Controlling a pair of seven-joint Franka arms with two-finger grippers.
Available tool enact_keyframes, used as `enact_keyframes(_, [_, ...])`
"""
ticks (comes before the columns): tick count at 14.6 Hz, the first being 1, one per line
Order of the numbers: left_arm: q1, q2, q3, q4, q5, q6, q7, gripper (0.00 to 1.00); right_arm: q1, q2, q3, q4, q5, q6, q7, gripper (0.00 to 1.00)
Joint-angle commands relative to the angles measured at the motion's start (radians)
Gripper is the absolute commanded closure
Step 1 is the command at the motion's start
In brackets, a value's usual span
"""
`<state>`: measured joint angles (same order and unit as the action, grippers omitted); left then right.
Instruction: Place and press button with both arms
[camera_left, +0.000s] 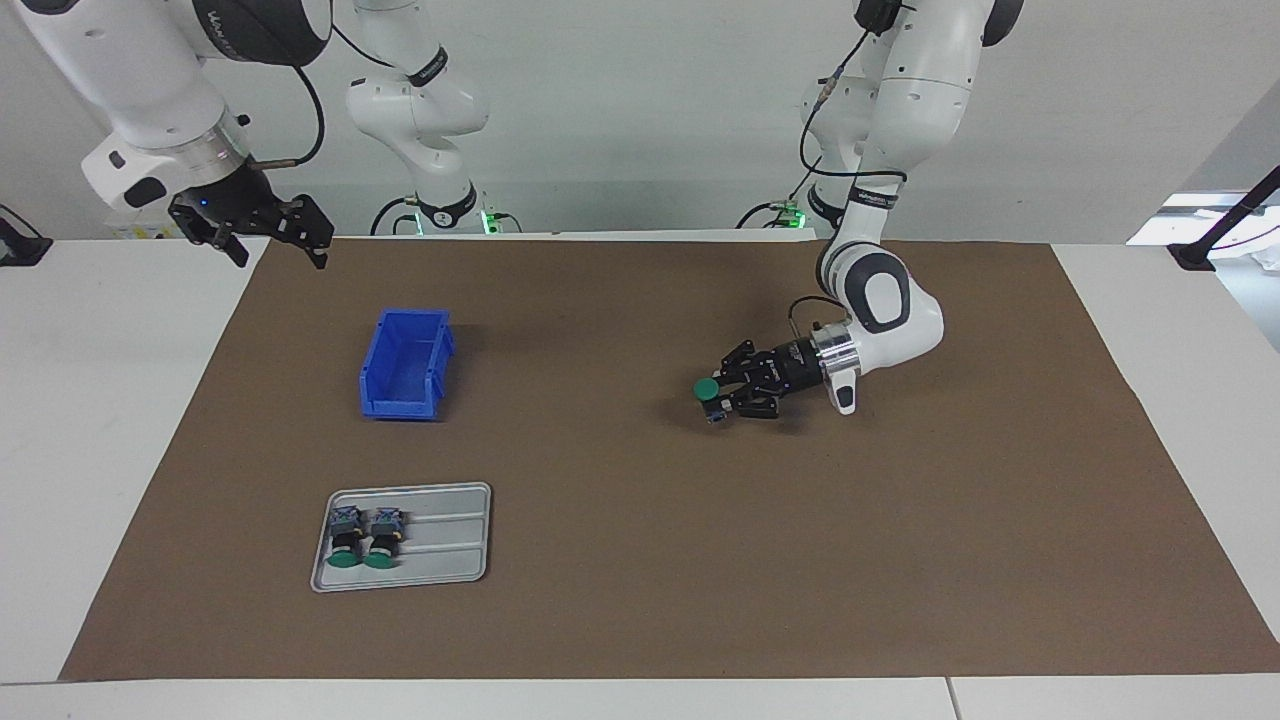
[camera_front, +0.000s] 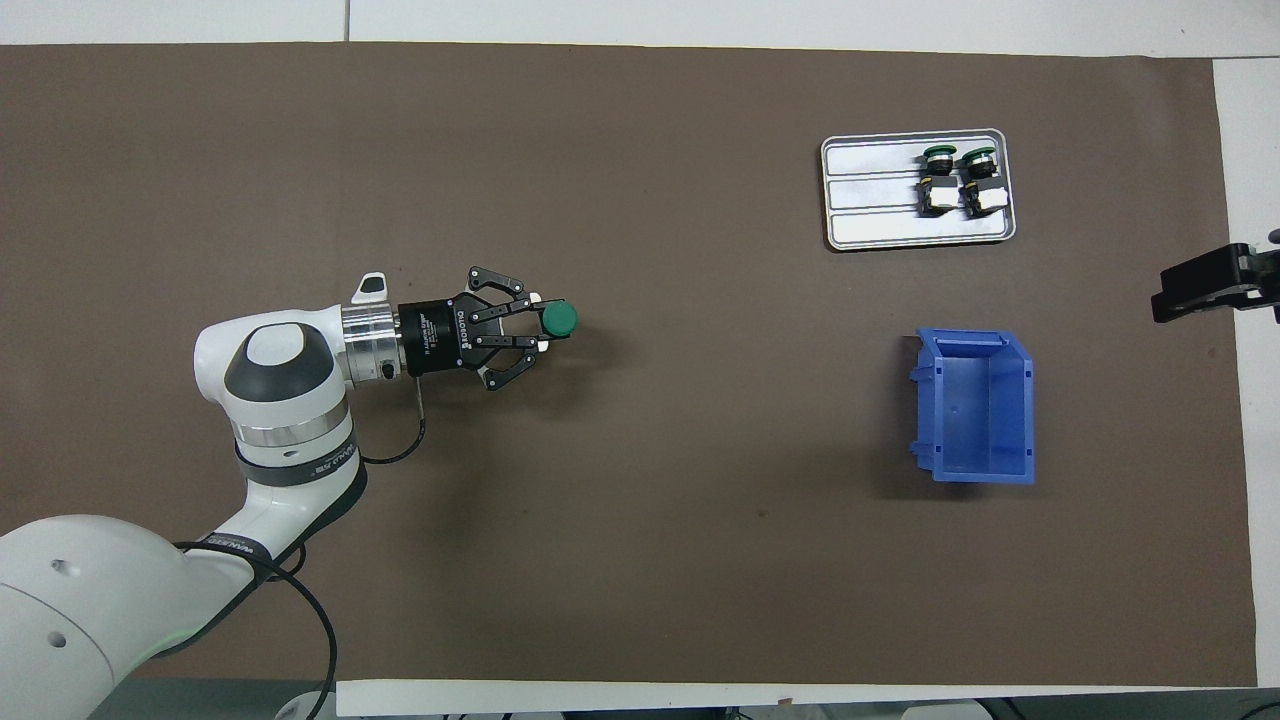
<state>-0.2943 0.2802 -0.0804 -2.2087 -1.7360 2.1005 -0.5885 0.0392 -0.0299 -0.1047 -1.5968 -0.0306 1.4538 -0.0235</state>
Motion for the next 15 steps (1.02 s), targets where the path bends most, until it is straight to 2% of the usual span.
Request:
enact_keyframes(1, [-0.023,0.01,0.002,-0.008,-0.081,0.016,0.045,0.8,-0.001,-0.024,-0.001,-0.025,0.005,-0.001,-0.015,0.0])
enact_keyframes(12, [-0.06,0.053,0.001,-0.029,-0.105,0.027,0.199,0.79,-0.001,-0.024,-0.001,-0.025,0.005,-0.001,-0.015,0.0])
enact_keyframes(15, [-0.052,0.048,0.001,-0.043,-0.106,0.024,0.205,0.74,-0.001,-0.024,-0.001,-0.025,0.005,-0.001,-0.015,0.0])
